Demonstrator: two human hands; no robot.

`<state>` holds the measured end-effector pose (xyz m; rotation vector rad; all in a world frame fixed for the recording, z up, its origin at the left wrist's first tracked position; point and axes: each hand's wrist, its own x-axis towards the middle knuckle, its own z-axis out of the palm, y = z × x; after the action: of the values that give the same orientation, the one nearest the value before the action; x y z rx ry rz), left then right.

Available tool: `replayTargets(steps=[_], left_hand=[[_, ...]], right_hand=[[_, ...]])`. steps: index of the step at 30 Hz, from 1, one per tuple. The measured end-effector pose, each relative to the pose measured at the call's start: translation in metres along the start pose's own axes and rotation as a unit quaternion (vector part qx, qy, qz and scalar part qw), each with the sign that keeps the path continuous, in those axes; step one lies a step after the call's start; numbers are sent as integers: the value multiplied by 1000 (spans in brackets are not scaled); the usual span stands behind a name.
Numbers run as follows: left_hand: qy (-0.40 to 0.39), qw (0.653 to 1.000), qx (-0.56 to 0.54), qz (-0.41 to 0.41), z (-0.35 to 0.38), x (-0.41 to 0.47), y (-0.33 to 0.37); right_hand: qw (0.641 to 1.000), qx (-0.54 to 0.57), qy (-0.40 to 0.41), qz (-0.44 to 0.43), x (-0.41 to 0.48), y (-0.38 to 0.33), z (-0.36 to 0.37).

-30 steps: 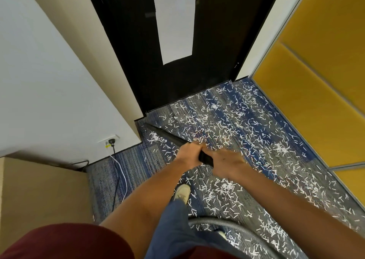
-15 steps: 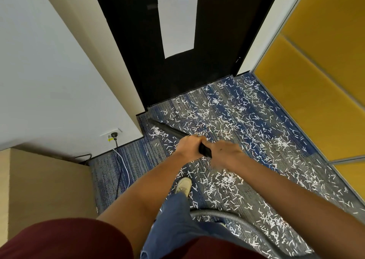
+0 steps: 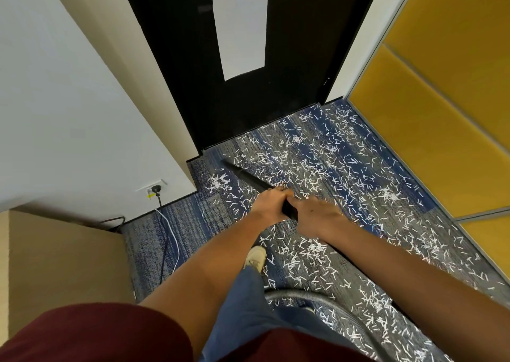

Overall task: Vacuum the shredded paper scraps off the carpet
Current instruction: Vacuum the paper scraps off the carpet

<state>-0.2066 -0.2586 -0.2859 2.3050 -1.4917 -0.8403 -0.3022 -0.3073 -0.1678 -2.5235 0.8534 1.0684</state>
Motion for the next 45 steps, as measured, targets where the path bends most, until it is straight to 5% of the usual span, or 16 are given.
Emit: replayTargets(steps=[15,45], left_hand=[[48,998,28,-42,7,-43,-13],[17,1000,26,-3,22,-29,22]], right_hand=[[996,-60,8,-72,-24,-22,7],[1000,-16,-1,-7,-34,10,26]])
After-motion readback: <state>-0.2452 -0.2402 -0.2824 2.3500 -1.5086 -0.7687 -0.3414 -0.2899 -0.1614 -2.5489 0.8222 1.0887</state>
